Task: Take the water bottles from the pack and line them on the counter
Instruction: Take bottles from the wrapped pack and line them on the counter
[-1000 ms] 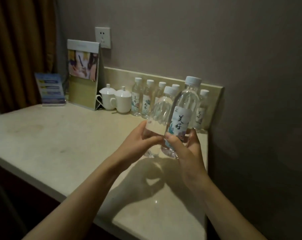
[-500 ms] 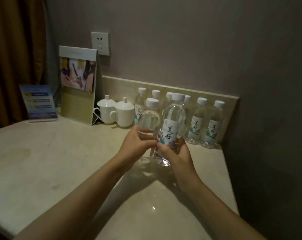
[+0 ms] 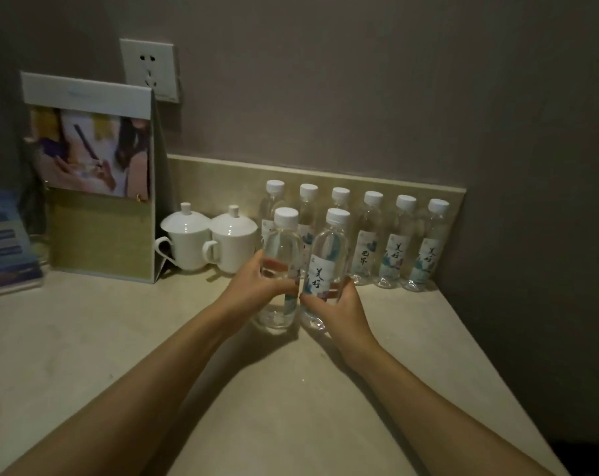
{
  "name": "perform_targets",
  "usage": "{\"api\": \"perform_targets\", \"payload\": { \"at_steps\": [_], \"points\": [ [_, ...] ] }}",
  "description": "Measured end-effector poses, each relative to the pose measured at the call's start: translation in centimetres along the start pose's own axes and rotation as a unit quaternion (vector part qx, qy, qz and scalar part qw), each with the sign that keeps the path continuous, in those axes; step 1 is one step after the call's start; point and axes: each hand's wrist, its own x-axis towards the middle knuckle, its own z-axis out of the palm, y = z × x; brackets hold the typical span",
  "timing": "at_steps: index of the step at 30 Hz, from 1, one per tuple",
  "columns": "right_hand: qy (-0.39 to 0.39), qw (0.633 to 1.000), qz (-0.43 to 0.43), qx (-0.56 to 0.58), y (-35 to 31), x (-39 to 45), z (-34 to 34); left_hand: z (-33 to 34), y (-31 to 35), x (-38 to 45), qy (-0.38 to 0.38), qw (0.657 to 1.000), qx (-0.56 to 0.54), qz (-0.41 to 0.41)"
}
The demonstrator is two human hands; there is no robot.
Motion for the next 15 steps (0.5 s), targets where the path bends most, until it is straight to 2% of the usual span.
{"api": "perform_targets", "payload": {
  "at_steps": [2,5,7,10,12,15],
  "points": [
    [0.009,0.999,0.006,0.030,-0.1,0.1,0.7,-0.9,0.2,0.9,-0.035,0.999,0.012,0.001],
    [0.000,1.000,0.008,-0.008,-0.2,0.4,1.1,-2.1,0.3,1.5,-0.047,0.999,0.024,0.008],
    [0.007,0.991,-0.010,-0.130,-0.3,0.8,0.9,-2.7,0.1,1.6,-0.062,0.998,0.019,0.019],
    [0.013,0.953,-0.046,-0.298,-0.6,1.1,0.1,-3.1,-0.3,1.3,-0.070,0.996,0.044,0.040],
    [0.028,0.932,-0.046,-0.360,-1.0,0.9,-0.3,-2.7,-0.6,0.9,-0.032,0.994,0.090,0.046],
    [0.047,0.928,-0.033,-0.369,-1.1,0.2,-0.4,-1.6,-1.1,0.0,0.083,0.979,0.186,0.017]
  ]
}}
